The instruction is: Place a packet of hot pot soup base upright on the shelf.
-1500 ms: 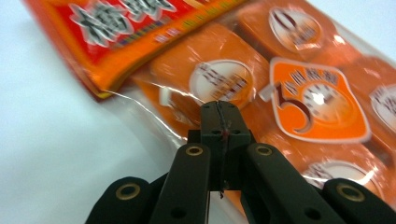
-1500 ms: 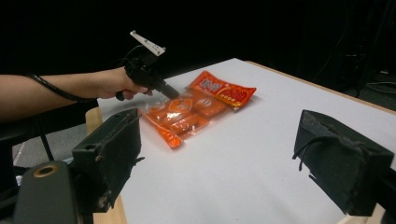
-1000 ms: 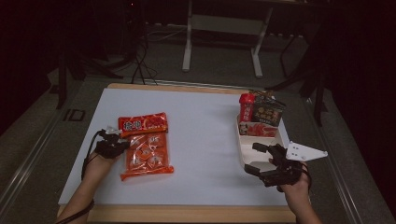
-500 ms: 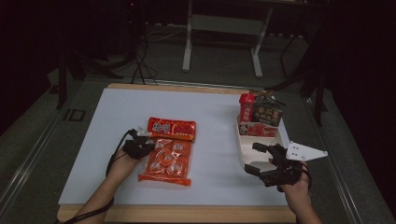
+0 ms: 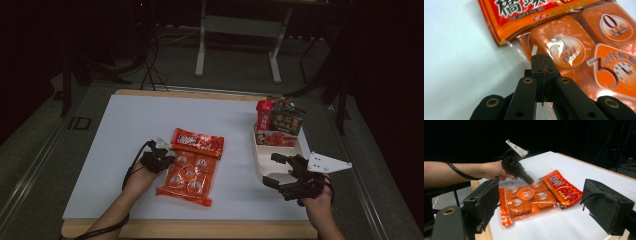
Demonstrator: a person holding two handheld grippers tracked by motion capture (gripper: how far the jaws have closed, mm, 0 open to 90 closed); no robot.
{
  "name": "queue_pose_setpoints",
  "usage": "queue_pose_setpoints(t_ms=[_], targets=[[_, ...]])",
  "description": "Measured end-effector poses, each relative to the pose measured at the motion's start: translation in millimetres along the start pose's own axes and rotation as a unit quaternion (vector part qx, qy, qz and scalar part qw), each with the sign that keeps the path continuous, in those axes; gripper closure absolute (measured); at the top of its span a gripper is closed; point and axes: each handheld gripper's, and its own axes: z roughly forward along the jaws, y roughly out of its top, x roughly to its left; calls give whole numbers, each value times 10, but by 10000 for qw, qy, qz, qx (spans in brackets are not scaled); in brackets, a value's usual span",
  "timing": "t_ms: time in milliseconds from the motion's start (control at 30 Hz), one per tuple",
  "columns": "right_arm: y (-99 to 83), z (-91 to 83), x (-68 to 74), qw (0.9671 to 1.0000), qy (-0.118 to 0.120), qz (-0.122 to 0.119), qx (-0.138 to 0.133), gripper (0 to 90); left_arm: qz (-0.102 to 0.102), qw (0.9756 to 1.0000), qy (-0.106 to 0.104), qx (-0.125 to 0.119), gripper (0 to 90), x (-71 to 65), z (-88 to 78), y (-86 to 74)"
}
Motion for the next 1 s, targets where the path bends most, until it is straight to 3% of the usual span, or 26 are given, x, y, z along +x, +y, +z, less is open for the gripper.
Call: queue_pose_setpoints(t_ms=[100, 300, 367, 467, 533, 600, 700, 833, 933, 1000], targets=[[-3, -14, -9, 10000, -12, 18, -21, 147, 63, 10000, 1, 61, 900, -10, -72, -67], [13, -27, -5, 10000, -30, 4, -44, 147, 206, 9988, -282, 338, 900, -88, -258, -249], [16, -27, 6, 10000, -30, -18, -33, 147, 259, 9972, -506, 478, 900, -132, -260, -281], [13, -28, 7, 10000, -39, -25, -28, 147, 274, 9972, -444, 543, 900, -184, -274, -284], [11, -27, 3, 10000, -34, -5, -34, 147, 162, 9974, -415, 560, 900, -199, -269, -283], [14, -18, 4, 10000, -19, -13, -31, 147, 182, 9976, -369, 552, 900, -233, -271, -284], [18, -12, 12, 10000, -16, -37, -25, 147, 132, 9974, -463, 529, 900, -266, -270, -293], [16, -6, 4, 10000, -5, -14, -29, 147, 216, 9966, -663, 450, 900, -386, -254, -308], [16, -2, 5, 10000, 0, -29, -17, 147, 247, 9948, -927, 349, 900, -475, -224, -322], [15, 1, 8, 10000, 10, -25, -17, 147, 311, 9943, -959, 344, 900, -520, -215, -318]])
